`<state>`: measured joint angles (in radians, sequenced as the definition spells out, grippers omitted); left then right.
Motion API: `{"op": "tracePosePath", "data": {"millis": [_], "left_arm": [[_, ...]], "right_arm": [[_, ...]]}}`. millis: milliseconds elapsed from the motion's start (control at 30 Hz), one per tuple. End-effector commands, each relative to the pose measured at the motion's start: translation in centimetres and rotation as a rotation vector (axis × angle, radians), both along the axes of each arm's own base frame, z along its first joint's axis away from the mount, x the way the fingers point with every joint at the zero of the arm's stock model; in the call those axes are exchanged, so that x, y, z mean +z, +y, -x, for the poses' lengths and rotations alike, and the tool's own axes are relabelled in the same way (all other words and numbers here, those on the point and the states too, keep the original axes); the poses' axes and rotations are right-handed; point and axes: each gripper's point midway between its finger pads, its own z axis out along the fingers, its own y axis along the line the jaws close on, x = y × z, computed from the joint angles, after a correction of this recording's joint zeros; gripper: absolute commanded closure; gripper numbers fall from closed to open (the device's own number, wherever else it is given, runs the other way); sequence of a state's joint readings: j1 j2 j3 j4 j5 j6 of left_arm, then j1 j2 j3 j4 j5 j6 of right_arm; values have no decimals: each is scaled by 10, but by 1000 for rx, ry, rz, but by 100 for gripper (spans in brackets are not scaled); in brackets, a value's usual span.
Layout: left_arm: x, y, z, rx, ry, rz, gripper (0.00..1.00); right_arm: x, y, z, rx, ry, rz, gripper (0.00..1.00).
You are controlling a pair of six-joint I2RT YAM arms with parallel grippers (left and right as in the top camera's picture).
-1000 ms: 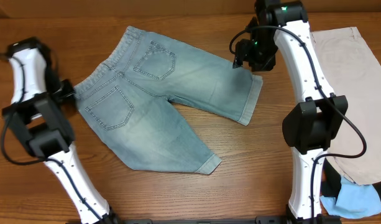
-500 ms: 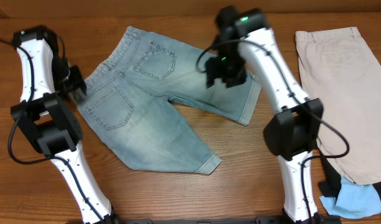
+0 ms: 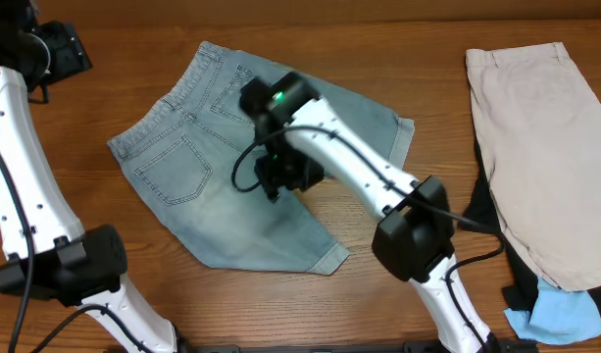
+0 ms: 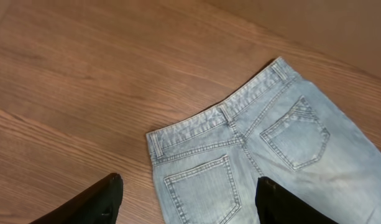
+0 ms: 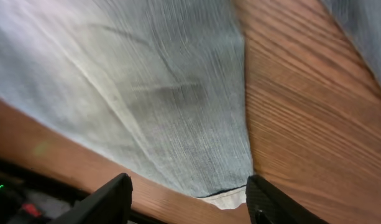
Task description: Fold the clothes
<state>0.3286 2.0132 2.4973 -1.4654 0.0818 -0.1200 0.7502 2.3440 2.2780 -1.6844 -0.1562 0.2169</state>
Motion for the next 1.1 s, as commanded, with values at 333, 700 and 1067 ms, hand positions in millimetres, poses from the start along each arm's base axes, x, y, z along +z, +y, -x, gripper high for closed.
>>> {"op": "tracePosePath", "data": {"millis": [333,700,1067], "left_arm": [[2,-3,-2,-66,-8,-21,28],[2,-3,-2,-68,-8,-23,24],[-5,-2,-5,-68,8,-17,24]], "right_arm": [[25,-5,43,-57,-149,153,28],[8,-45,77,-187,-107,153,14],[-51,-75,79,-231,139,-24,11]]}}
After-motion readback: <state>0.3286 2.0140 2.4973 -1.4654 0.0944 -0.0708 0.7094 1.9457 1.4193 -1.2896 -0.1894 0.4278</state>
